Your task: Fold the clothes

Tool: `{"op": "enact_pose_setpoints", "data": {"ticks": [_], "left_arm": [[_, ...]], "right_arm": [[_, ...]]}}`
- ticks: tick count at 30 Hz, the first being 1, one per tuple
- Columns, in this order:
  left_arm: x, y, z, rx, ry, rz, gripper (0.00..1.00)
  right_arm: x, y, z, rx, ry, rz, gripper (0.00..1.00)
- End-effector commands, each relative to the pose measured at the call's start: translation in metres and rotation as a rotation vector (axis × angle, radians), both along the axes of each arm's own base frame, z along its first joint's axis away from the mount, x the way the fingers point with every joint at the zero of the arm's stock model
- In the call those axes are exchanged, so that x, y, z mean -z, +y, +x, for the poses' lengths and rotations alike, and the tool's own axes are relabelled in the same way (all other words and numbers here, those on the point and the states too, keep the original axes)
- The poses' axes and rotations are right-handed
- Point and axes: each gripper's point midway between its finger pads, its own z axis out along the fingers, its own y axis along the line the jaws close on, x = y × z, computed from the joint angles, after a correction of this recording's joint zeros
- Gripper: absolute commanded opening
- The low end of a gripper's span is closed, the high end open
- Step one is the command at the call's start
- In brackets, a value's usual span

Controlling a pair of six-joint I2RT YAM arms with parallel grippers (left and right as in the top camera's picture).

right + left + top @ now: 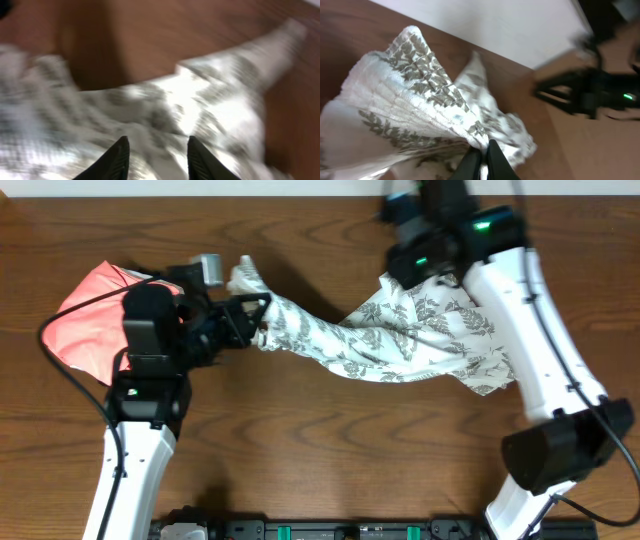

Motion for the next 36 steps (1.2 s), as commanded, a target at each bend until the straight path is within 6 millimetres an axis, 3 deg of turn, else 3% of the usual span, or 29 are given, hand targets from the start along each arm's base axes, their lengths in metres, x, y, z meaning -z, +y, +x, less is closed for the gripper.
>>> {"op": "enact_pose_setpoints", "data": {"ticks": [1, 4, 8, 13, 14, 23, 29, 36], "left_arm": [[0.003, 0.04, 0.014, -0.143, -0.008, 0.076, 0.07], [0.013, 0.071, 0.019, -0.25, 0.019, 0.132, 0.06], [0.014, 0.087, 0.021, -0.294, 0.014, 0.149, 0.06], [0.014, 0.088, 0.021, -0.302, 0.016, 0.154, 0.06], [0.014, 0.088, 0.021, -0.302, 0.016, 0.154, 0.06], [0.015, 0.088, 0.021, -0.301, 0.019, 0.155, 0.06], [0.015, 0.088, 0.021, -0.302, 0.019, 0.155, 0.06], [0.015, 0.088, 0.021, -0.302, 0.019, 0.154, 0.06]], "right_arm": [[-0.016, -0.081, -0.001, 0.379, 0.029, 0.017, 0.38], [-0.006, -0.108, -0.014, 0.461, 0.125, 0.055, 0.38], [0.009, -0.12, -0.034, 0.482, 0.257, 0.148, 0.38], [0.049, -0.112, -0.063, 0.435, 0.418, 0.151, 0.37], [0.069, -0.104, -0.073, 0.404, 0.468, 0.136, 0.36], [0.143, -0.075, -0.104, 0.263, 0.551, 0.065, 0.35], [0.17, -0.074, -0.127, 0.223, 0.585, -0.082, 0.35], [0.176, -0.073, -0.133, 0.182, 0.558, -0.211, 0.36]]}}
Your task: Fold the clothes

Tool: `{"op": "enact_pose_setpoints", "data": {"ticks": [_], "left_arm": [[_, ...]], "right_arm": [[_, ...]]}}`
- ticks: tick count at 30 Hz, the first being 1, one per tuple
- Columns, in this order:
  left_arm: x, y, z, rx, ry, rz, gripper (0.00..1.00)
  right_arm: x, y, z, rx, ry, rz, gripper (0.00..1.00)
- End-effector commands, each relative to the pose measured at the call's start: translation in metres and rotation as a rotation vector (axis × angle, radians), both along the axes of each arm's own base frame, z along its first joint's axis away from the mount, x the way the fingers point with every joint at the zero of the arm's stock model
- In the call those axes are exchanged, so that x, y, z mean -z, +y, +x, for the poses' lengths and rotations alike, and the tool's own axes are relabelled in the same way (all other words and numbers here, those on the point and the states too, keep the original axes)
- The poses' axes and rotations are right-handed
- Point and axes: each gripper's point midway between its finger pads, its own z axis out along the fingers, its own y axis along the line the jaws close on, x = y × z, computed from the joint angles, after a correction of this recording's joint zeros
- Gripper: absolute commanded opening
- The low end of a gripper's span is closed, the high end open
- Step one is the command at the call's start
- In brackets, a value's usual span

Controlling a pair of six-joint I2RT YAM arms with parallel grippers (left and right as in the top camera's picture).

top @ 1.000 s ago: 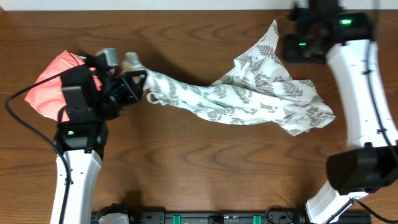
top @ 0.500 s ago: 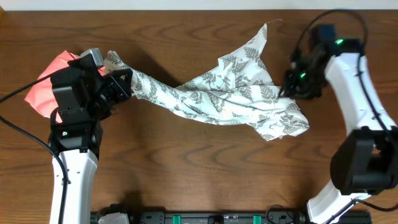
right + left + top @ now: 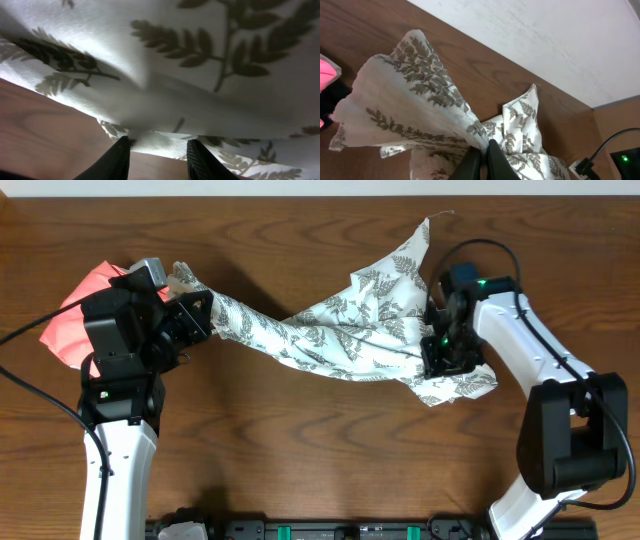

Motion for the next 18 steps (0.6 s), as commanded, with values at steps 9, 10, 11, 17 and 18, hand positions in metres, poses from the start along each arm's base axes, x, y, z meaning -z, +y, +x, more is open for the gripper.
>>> {"op": "enact_pose_setpoints", "data": {"ticks": [9, 10, 11, 17, 18], "left_arm": [[-0.01, 0.003, 0.003, -0.004, -0.032, 0.026, 0.06], [-0.01, 0.003, 0.003, -0.005, -0.032, 0.026, 0.06], [-0.01, 0.003, 0.003, -0.005, -0.032, 0.026, 0.06], [-0.01, 0.003, 0.003, -0.005, -0.032, 0.026, 0.06], [-0.01, 0.003, 0.003, -0.005, -0.032, 0.026, 0.06]], "right_arm": [[-0.002, -0.019, 0.002, -0.158, -0.055, -0.216, 0.43], [-0.002, -0.019, -0.001, -0.181, -0.045, -0.215, 0.43], [-0.001, -0.019, -0.004, -0.203, -0.033, -0.215, 0.43], [0.004, -0.024, -0.023, -0.301, 0.033, -0.237, 0.47], [0.004, -0.024, -0.027, -0.314, 0.047, -0.239, 0.47]]}}
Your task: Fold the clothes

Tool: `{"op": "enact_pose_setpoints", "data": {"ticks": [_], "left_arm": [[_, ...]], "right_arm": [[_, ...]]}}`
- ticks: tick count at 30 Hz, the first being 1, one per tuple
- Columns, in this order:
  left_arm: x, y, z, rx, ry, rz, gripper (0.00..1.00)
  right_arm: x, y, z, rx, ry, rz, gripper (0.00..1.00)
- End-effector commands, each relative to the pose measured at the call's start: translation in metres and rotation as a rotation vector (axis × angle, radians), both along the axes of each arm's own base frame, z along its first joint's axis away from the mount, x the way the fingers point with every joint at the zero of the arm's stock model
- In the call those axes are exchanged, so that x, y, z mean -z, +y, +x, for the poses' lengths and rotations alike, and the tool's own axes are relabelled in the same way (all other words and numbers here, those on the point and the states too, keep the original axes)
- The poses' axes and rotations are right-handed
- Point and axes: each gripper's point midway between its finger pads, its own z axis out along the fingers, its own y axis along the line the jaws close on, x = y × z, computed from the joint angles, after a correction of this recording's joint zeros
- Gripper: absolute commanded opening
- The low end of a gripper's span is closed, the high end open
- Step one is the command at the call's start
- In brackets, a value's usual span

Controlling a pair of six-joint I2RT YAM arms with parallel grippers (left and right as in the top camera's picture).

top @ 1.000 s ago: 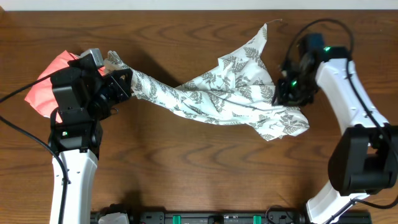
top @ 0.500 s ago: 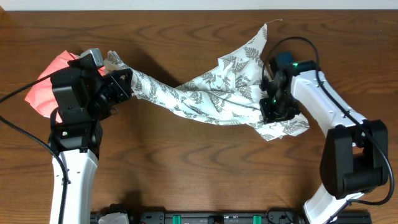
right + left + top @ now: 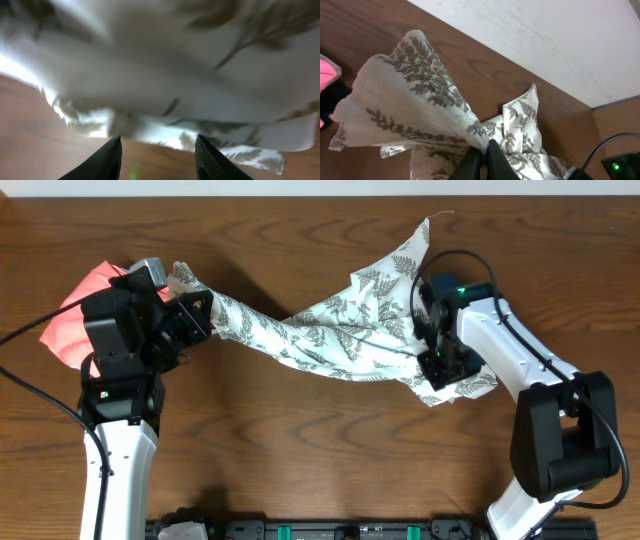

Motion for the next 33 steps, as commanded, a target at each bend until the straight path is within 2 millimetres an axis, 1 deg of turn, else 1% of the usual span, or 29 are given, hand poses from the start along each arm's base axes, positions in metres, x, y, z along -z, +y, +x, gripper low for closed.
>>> {"op": "enact_pose_setpoints", "data": {"ticks": [1, 4, 7, 11, 16, 18, 19, 20, 21, 22, 23, 26, 28, 30, 32, 33], "left_arm": [[-0.01, 0.003, 0.003, -0.005, -0.032, 0.026, 0.06], [-0.01, 0.003, 0.003, -0.005, -0.032, 0.026, 0.06], [-0.01, 0.003, 0.003, -0.004, -0.031, 0.026, 0.06], [-0.009, 0.003, 0.002, -0.004, -0.025, 0.025, 0.06], [-0.006, 0.003, 0.001, -0.004, -0.013, 0.023, 0.06], [-0.006, 0.003, 0.001, -0.004, -0.014, 0.023, 0.06], [-0.006, 0.003, 0.001, -0.004, -0.014, 0.023, 0.06], [-0.006, 0.003, 0.001, -0.004, -0.014, 0.023, 0.06], [-0.006, 0.003, 0.001, -0.001, -0.014, 0.022, 0.06], [-0.006, 0.002, 0.001, -0.001, -0.014, 0.022, 0.06], [-0.007, 0.002, 0.001, 0.001, -0.015, 0.021, 0.06], [-0.007, 0.002, 0.001, 0.002, -0.015, 0.02, 0.06], [-0.01, 0.002, 0.0, 0.004, -0.026, 0.021, 0.06], [-0.02, 0.002, 0.002, 0.004, -0.068, 0.026, 0.06], [-0.041, 0.002, 0.002, -0.001, -0.151, 0.04, 0.06], [-0.052, 0.004, 0.002, -0.008, -0.19, 0.049, 0.06]], "right_arm": [[-0.001, -0.003, -0.01, -0.087, 0.025, -0.029, 0.48], [0.0, -0.007, -0.009, -0.098, 0.02, -0.059, 0.5], [0.0, -0.014, 0.002, -0.108, -0.031, -0.109, 0.53], [0.002, -0.011, 0.016, -0.105, -0.089, -0.098, 0.57], [0.01, -0.009, 0.023, -0.103, -0.128, -0.088, 0.56], [0.015, -0.009, 0.023, -0.101, -0.135, -0.087, 0.54], [0.017, -0.009, 0.022, -0.097, -0.139, -0.086, 0.5], [0.02, -0.009, 0.022, -0.089, -0.143, -0.086, 0.4], [0.022, -0.01, 0.021, -0.082, -0.145, -0.087, 0.28], [0.023, -0.01, 0.021, -0.077, -0.147, -0.087, 0.09], [0.023, -0.01, 0.022, -0.06, -0.154, -0.089, 0.01], [0.021, -0.01, 0.026, -0.012, -0.18, -0.098, 0.01], [0.013, -0.009, 0.031, 0.022, -0.21, -0.093, 0.01], [-0.005, -0.007, 0.041, 0.04, -0.265, -0.078, 0.01], [-0.033, -0.005, 0.053, 0.053, -0.347, -0.053, 0.01], [-0.052, -0.007, 0.06, 0.065, -0.405, -0.041, 0.01]]}}
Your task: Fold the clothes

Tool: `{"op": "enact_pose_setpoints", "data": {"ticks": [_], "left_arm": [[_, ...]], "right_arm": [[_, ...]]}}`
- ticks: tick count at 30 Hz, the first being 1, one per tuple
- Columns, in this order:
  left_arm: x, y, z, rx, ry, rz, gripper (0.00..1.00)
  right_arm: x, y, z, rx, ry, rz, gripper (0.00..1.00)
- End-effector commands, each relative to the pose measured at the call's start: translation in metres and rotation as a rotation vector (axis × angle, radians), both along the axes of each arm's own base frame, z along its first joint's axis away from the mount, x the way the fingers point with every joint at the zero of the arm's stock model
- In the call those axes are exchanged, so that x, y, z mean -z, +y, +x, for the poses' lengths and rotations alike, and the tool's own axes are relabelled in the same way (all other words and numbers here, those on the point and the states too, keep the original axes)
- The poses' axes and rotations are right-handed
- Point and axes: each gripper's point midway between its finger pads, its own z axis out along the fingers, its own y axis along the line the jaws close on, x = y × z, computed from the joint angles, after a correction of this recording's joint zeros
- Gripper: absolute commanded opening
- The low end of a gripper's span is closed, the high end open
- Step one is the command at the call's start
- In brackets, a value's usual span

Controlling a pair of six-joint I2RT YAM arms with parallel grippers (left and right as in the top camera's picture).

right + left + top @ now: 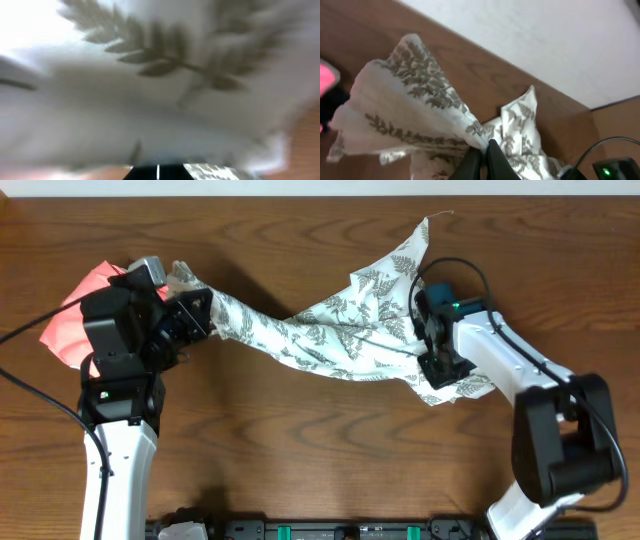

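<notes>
A white cloth with a grey leaf print [330,330] lies stretched across the back half of the wooden table [300,450]. My left gripper [203,315] is shut on its bunched left end, and the left wrist view shows the fingers closed [483,152] under the fanned fabric [410,95]. My right gripper [438,368] sits at the cloth's lower right part. In the right wrist view its fingers are together [157,171], with blurred printed fabric [150,75] filling the frame right up to them. One corner [425,225] points to the back edge.
A pink-red garment [70,315] lies crumpled at the far left, partly under my left arm. A black rail of equipment [350,530] runs along the table's front edge. Bare wood lies in front of the cloth.
My right gripper's fingers stood apart against the cloth's lower right part; now they are together on the fabric. The left gripper and the cloth's lay look the same.
First my left gripper held the cloth's left end nearer the middle while the right hung open at the back right. Then the left end was over by the pink garment, the cloth stretched, and the right was open at its lower right. Now it is shut there.
</notes>
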Motion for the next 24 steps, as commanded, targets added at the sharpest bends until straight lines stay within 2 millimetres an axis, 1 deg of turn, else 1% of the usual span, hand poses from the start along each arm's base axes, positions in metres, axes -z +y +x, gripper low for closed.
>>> {"op": "enact_pose_setpoints", "data": {"ticks": [1, 3, 5, 6, 7, 9, 11, 12, 14, 17, 22, 24], "left_arm": [[-0.048, 0.004, -0.004, -0.018, -0.165, 0.049, 0.06], [-0.064, 0.009, -0.008, -0.052, -0.214, 0.068, 0.06], [-0.072, 0.01, -0.013, -0.064, -0.236, 0.075, 0.06], [-0.073, 0.01, -0.016, -0.066, -0.24, 0.076, 0.06], [-0.074, 0.01, -0.018, -0.067, -0.239, 0.076, 0.06], [-0.071, 0.012, -0.02, -0.081, -0.222, 0.08, 0.06], [-0.064, 0.015, -0.021, -0.098, -0.194, 0.084, 0.06], [-0.062, 0.017, -0.021, -0.107, -0.182, 0.087, 0.06], [-0.054, 0.021, -0.022, -0.13, -0.151, 0.094, 0.06], [-0.045, 0.027, -0.024, -0.164, -0.11, 0.111, 0.06], [-0.029, 0.045, -0.027, -0.243, -0.048, 0.191, 0.06], [-0.025, 0.048, -0.029, -0.25, -0.031, 0.205, 0.06]], "right_arm": [[-0.079, 0.0, 0.039, 0.057, -0.269, 0.048, 0.01], [-0.123, -0.01, 0.05, 0.087, -0.401, 0.061, 0.01], [-0.167, -0.024, 0.058, 0.126, -0.529, 0.07, 0.01], [-0.185, -0.031, 0.059, 0.147, -0.582, 0.072, 0.01], [-0.208, -0.042, 0.059, 0.17, -0.644, 0.073, 0.01], [-0.244, -0.064, 0.056, 0.226, -0.745, 0.062, 0.01], [-0.272, -0.084, 0.052, 0.277, -0.822, 0.052, 0.01], [-0.283, -0.093, 0.049, 0.301, -0.852, 0.048, 0.01], [-0.302, -0.113, 0.043, 0.353, -0.903, 0.034, 0.01], [-0.314, -0.135, 0.037, 0.395, -0.93, 0.001, 0.01], [-0.318, -0.166, 0.03, 0.474, -0.95, -0.041, 0.01], [-0.317, -0.169, 0.03, 0.481, -0.95, -0.023, 0.01]]}}
